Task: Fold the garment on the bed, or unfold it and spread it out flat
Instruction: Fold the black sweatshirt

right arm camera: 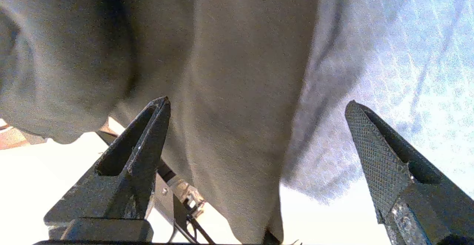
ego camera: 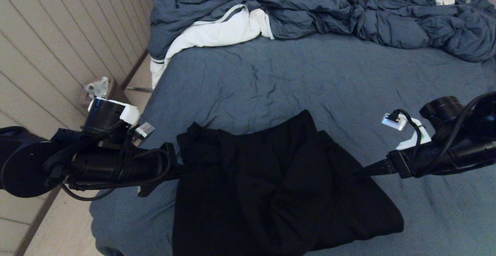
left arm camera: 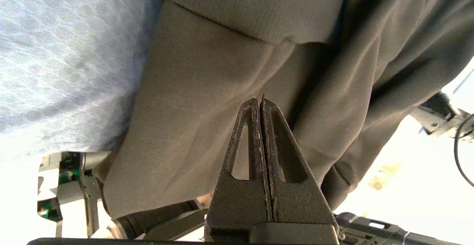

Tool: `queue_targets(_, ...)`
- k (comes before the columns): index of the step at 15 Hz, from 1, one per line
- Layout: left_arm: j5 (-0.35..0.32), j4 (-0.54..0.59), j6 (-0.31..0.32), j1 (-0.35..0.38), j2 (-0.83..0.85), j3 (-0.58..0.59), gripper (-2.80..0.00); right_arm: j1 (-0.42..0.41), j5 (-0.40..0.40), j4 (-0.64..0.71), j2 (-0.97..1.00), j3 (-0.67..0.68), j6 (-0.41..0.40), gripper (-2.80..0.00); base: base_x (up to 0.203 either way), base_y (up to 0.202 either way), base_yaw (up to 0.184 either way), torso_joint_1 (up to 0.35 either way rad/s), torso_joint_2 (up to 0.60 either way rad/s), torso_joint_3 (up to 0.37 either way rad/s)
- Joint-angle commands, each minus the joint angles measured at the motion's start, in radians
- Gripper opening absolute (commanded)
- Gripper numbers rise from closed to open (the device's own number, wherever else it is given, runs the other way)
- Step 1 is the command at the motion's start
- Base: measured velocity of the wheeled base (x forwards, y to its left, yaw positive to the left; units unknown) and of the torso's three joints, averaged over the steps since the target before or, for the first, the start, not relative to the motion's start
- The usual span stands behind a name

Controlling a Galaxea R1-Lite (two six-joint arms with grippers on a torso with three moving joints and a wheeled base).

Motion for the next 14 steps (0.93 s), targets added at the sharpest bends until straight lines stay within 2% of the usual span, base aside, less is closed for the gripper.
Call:
queue_targets(1, -0.003, -0.001, -0.005, 0.0, 0.002, 0.0, -2.8, -0.013, 0.003, 0.002, 0.016, 0.01, -0.005, 0.0, 0.0, 0.0, 0.0, 0.0, 0.0, 0.0)
queue_targets(5, -0.003, -0.001, -0.005, 0.0, 0.004, -0.002, -2.8, 0.004, 0.006, -0.021, 0.103, 0.03, -0.003, 0.0, 0.0, 0.0, 0.0, 0.0, 0.0, 0.0)
queue_targets(7, -0.003, -0.001, -0.003, 0.0, 0.002, -0.002, -2.8, 0.069, 0.013, -0.093, 0.172, 0.032, 0.008, 0.0, 0.0, 0.0, 0.0, 0.0, 0.0, 0.0)
queue_targets(10, -0.001, -0.001, -0.002, 0.0, 0.006, -0.002, -2.8, 0.164, 0.016, -0.113, 0.194, 0.016, 0.039, 0.0, 0.0, 0.0, 0.0, 0.0, 0.0, 0.0)
queue_targets(14, 0.0, -0.001, -0.002, 0.0, 0.005, -0.003, -2.8, 0.224, 0.017, -0.116, 0.241, 0.009, 0.051, 0.0, 0.0, 0.0, 0.0, 0.0, 0.0, 0.0)
